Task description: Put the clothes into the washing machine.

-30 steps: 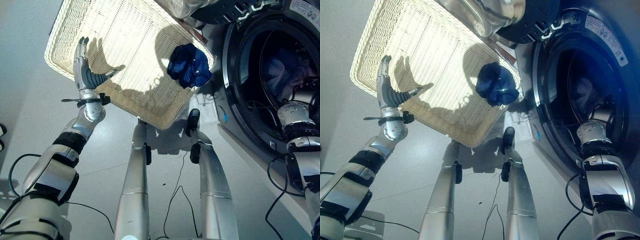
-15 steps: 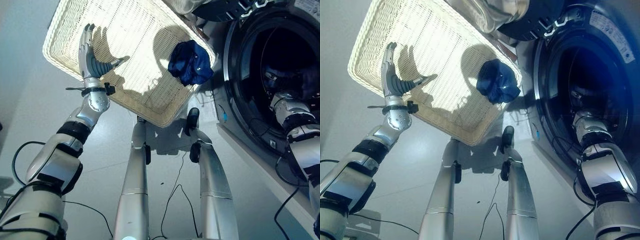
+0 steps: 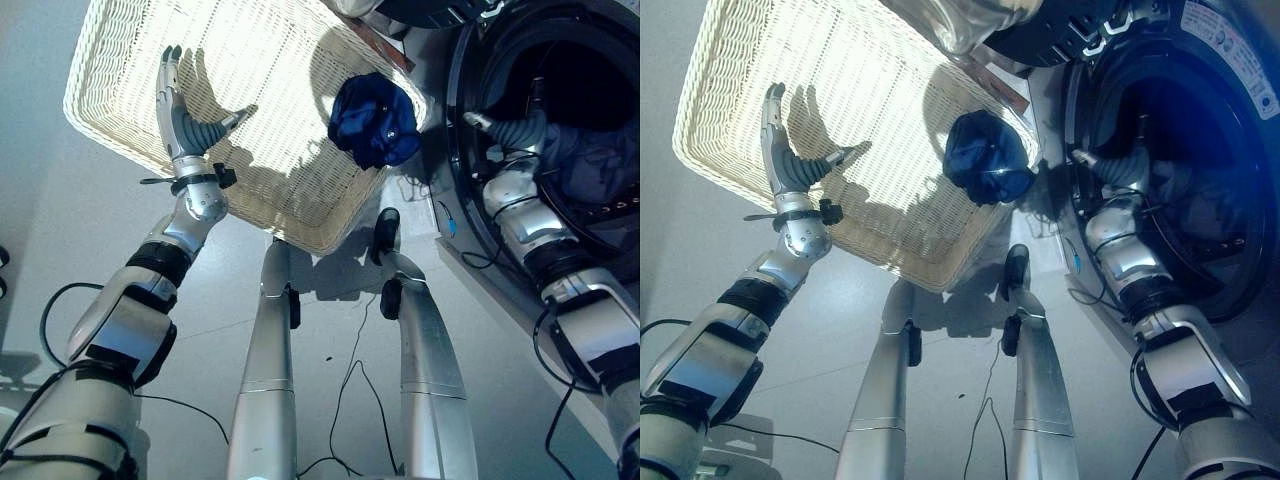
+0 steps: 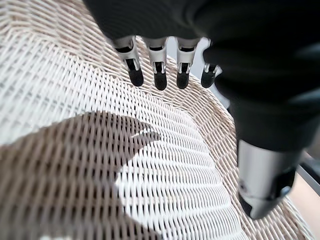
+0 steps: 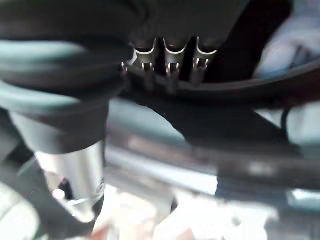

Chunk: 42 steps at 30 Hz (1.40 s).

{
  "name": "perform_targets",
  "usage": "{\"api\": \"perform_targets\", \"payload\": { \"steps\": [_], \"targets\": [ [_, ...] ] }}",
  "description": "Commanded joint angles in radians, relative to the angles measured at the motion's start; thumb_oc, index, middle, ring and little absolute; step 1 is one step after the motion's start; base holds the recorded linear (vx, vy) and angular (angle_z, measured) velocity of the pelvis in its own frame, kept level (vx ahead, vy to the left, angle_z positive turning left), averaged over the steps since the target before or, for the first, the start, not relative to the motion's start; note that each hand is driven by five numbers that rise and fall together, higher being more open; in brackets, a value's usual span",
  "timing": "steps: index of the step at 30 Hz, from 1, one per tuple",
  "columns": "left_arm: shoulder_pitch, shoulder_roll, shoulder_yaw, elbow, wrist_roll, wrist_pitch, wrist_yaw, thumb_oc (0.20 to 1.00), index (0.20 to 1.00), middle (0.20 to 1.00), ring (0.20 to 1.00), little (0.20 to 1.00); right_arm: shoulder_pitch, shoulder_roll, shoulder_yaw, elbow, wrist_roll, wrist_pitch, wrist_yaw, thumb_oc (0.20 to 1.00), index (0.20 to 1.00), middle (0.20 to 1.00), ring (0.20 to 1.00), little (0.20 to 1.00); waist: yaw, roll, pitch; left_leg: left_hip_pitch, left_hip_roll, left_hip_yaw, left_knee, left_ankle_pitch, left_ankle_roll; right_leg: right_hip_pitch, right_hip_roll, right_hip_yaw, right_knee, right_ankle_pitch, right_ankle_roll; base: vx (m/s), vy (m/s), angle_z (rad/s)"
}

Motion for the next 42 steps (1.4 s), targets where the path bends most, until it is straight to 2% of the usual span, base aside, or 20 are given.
{"api": "perform_targets", "payload": {
  "steps": [1,4,7,12,21,26,32,33,40,42],
  "targets": [
    [-0.007,-0.044,0.072,-0.003,0.035,-0.018,0.059,1.0,1.0,1.0,1.0,1.0,0.067,0.012,0.024,-0.115,-0.14,-0.039,0.009,1.0,1.0,1.0,1.0,1.0,-0.005,-0.002,-0.024,0.028,-0.066,0.071,0.143,-0.174,0.021,0.096,0.09,-0.032,-0.228,0.137,0.076,-0.01,0.039,0.01],
    [0.01,-0.067,0.094,-0.008,0.057,-0.019,0.072,1.0,1.0,1.0,1.0,1.0,0.109,0.054,0.064,-0.193,-0.238,-0.013,0.052,1.0,1.0,1.0,1.0,1.0,-0.008,0.004,-0.024,0.031,-0.066,0.077,0.142,-0.167,0.019,0.096,0.088,-0.028,-0.222,0.13,0.072,-0.01,0.051,-0.02],
    [0.012,-0.071,0.098,-0.007,0.059,-0.02,0.074,1.0,1.0,1.0,1.0,1.0,0.112,0.057,0.078,-0.206,-0.239,-0.009,0.055,1.0,1.0,1.0,1.0,1.0,-0.007,0.005,-0.024,0.033,-0.065,0.079,0.138,-0.164,0.018,0.097,0.088,-0.029,-0.22,0.128,0.072,0.0,0.016,0.0],
    [0.026,-0.086,0.109,-0.018,0.068,-0.016,0.085,1.0,1.0,1.0,1.0,1.0,0.122,0.069,0.127,-0.271,-0.38,-0.036,0.084,1.0,1.0,1.0,1.0,1.0,-0.003,0.01,-0.024,0.034,-0.069,0.08,0.139,-0.153,0.018,0.098,0.085,-0.032,-0.216,0.129,0.07,0.0,0.003,0.01],
    [-0.009,-0.09,0.105,0.011,0.047,-0.009,0.064,1.0,1.0,1.0,1.0,1.0,0.034,0.066,0.21,-0.264,-0.474,-0.046,0.092,1.0,1.0,1.0,1.0,1.0,0.016,0.012,-0.024,0.041,-0.072,0.075,0.14,-0.142,0.013,0.109,0.079,-0.044,-0.214,0.132,0.074,0.0,-0.01,0.0],
    [-0.05,-0.091,0.092,0.048,0.037,-0.01,0.037,1.0,1.0,1.0,1.0,1.0,-0.058,0.077,0.271,-0.217,-0.484,0.019,0.101,1.0,1.0,1.0,1.0,1.0,0.031,0.014,-0.024,0.045,-0.074,0.069,0.143,-0.138,0.011,0.113,0.074,-0.052,-0.213,0.138,0.075,0.0,-0.041,0.03],
    [-0.105,-0.101,0.058,0.101,0.013,-0.028,0.006,1.0,1.0,1.0,1.0,1.0,-0.193,0.114,0.37,-0.066,-0.469,0.103,0.096,1.0,1.0,1.0,1.0,1.0,0.058,0.026,-0.024,0.042,-0.081,0.058,0.144,-0.135,0.011,0.115,0.066,-0.066,-0.215,0.143,0.073,0.0,-0.036,0.04],
    [-0.117,-0.107,0.05,0.112,0.012,-0.033,0.0,1.0,1.0,1.0,1.0,1.0,-0.226,0.127,0.392,-0.03,-0.466,0.136,0.109,1.0,1.0,1.0,1.0,1.0,0.066,0.029,-0.024,0.041,-0.083,0.056,0.146,-0.134,0.01,0.114,0.063,-0.07,-0.212,0.143,0.072,0.01,-0.033,0.03],
    [-0.161,-0.13,0.013,0.146,0.006,-0.043,-0.011,1.0,1.0,1.0,1.0,1.0,-0.316,0.183,0.452,0.18,-0.448,0.239,0.172,1.0,1.0,1.0,1.0,1.0,0.095,0.046,-0.024,0.036,-0.094,0.048,0.146,-0.125,0.015,0.111,0.057,-0.086,-0.207,0.152,0.069,0.02,-0.035,0.05],
    [-0.17,-0.134,0.0,0.148,0.005,-0.044,-0.012,1.0,1.0,1.0,1.0,1.0,-0.334,0.2,0.454,0.254,-0.437,0.291,0.193,1.0,1.0,1.0,1.0,1.0,0.103,0.052,-0.024,0.032,-0.096,0.046,0.147,-0.122,0.018,0.107,0.055,-0.09,-0.204,0.156,0.069,0.02,-0.033,0.1]
  ]
}}
